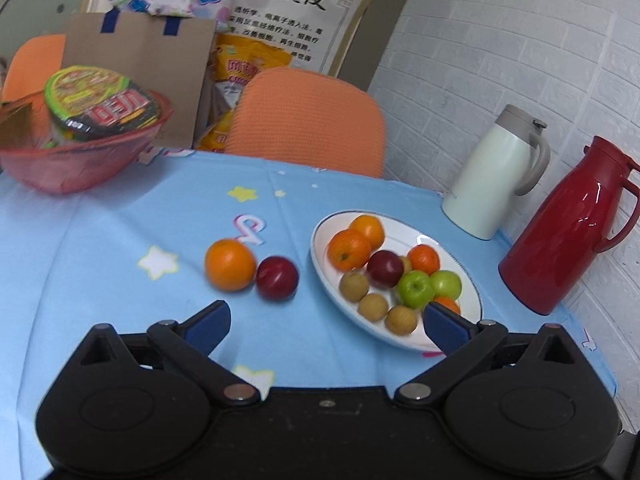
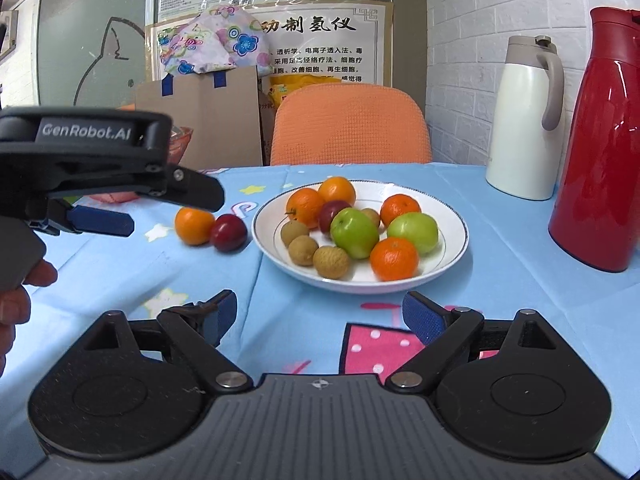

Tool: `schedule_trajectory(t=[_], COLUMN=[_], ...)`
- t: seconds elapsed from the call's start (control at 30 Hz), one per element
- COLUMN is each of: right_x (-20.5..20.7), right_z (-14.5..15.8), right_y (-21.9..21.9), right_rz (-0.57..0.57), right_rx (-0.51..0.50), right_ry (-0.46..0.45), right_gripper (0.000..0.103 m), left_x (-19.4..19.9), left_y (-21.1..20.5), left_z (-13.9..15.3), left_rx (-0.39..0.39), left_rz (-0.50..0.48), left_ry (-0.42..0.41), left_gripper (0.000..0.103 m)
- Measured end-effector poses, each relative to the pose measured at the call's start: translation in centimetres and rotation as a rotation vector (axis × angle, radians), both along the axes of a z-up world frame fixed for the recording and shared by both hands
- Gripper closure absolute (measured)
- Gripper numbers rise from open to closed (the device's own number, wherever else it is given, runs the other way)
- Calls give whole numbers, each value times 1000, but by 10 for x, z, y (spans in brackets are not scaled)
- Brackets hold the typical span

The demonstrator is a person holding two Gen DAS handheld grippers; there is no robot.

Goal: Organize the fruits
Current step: 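Withdraw both tools from the plate toward the loose tangerine and small plum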

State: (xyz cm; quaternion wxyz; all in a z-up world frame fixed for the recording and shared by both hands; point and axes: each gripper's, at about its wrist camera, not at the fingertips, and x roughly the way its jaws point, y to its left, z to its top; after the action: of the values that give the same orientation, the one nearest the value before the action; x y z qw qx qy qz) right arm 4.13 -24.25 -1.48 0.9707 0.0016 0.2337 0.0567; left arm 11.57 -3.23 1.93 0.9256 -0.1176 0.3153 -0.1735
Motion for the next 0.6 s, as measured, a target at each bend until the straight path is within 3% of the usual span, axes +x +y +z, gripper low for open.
schedule_trajectory(t=[0.2, 0.6], right_x=[-12, -10], right_z=[-1, 4], right_y=[7, 39], right_rz=[24, 101], right_rx=[18, 41], right_ry=[23, 32], right_gripper=[0, 0], left_x=[-5, -5], left_y=[21, 60], left_z=[-9, -2], left_rx=[22, -4], left_rz=[29, 60], left_ry=[27, 20], left_gripper=[0, 0])
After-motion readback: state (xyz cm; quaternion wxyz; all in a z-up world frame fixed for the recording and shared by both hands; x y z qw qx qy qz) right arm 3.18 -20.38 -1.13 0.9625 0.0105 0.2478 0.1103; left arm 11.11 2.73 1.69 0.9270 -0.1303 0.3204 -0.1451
